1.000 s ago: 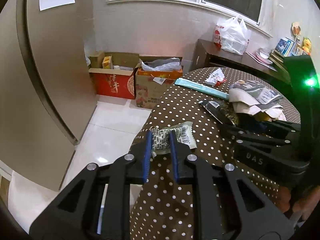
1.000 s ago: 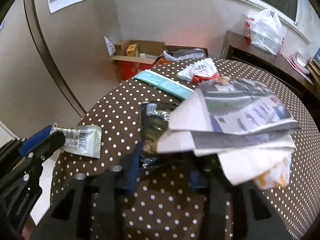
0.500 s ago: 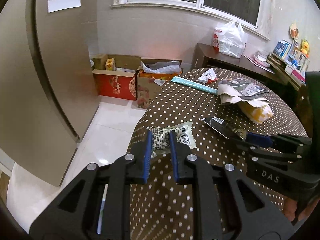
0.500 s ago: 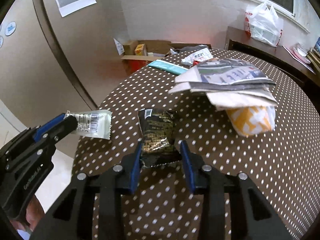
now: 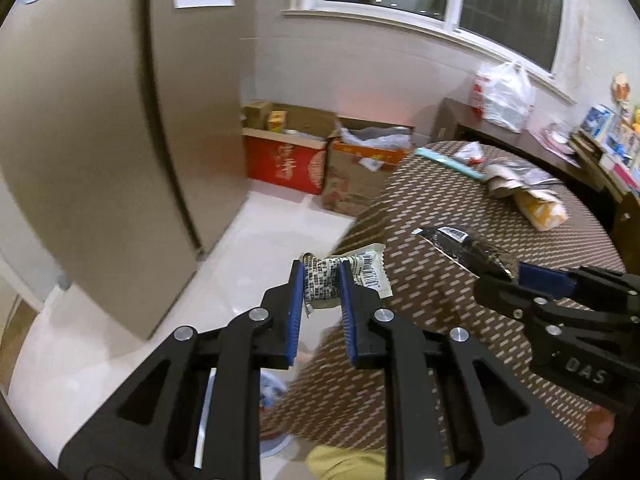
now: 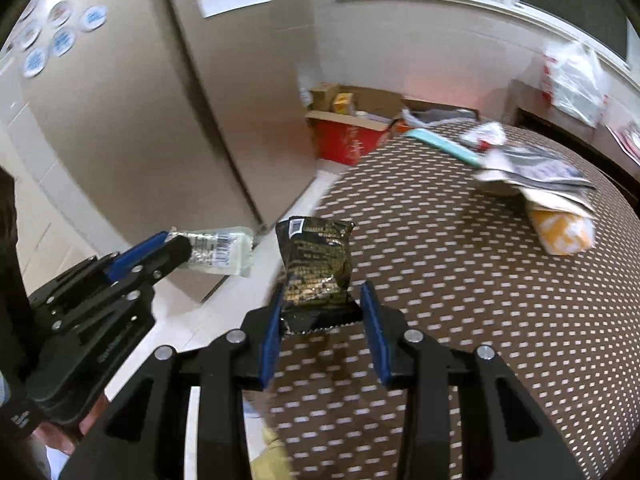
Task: Collect trash
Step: 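Carry the snack wrapper and black snack bag over the blue bucket, then open both grippers to drop the wrapper and bag into the bucket, then move both open tools back over the table toward the remaining trash, then grasp the beige cloth with the right gripper while the left gripper grasps the orange-and-white bag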
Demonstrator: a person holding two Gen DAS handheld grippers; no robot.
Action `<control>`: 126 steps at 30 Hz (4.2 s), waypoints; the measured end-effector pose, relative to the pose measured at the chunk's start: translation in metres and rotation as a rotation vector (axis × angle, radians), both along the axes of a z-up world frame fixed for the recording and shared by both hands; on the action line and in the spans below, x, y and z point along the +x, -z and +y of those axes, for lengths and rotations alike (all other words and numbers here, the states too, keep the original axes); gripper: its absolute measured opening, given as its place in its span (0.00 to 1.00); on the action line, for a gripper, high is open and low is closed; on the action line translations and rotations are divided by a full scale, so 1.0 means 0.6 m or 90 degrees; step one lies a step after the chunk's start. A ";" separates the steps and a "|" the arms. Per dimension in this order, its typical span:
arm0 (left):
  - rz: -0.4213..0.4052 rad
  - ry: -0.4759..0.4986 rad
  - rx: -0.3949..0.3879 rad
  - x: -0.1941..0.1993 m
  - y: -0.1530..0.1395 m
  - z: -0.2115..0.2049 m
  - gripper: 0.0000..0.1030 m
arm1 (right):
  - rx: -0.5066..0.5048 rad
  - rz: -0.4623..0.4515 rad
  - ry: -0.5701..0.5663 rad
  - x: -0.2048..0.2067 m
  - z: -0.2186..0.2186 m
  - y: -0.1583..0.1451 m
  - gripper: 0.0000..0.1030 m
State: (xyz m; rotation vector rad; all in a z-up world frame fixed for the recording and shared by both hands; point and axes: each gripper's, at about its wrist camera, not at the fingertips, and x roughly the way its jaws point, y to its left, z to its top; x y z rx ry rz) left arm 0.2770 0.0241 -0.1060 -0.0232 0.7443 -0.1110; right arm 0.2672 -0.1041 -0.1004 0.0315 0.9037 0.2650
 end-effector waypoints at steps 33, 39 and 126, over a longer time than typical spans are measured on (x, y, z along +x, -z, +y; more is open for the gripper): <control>0.172 -0.194 0.000 -0.131 0.178 0.243 0.50 | -0.038 0.158 -0.152 -0.072 0.255 0.171 0.41; 0.172 -0.204 -0.024 -0.167 0.185 0.256 0.50 | -0.039 0.119 -0.148 -0.080 0.268 0.159 0.70; 0.110 0.228 0.009 0.174 0.046 -0.470 0.88 | 0.010 -0.101 0.287 0.060 -0.497 -0.027 0.06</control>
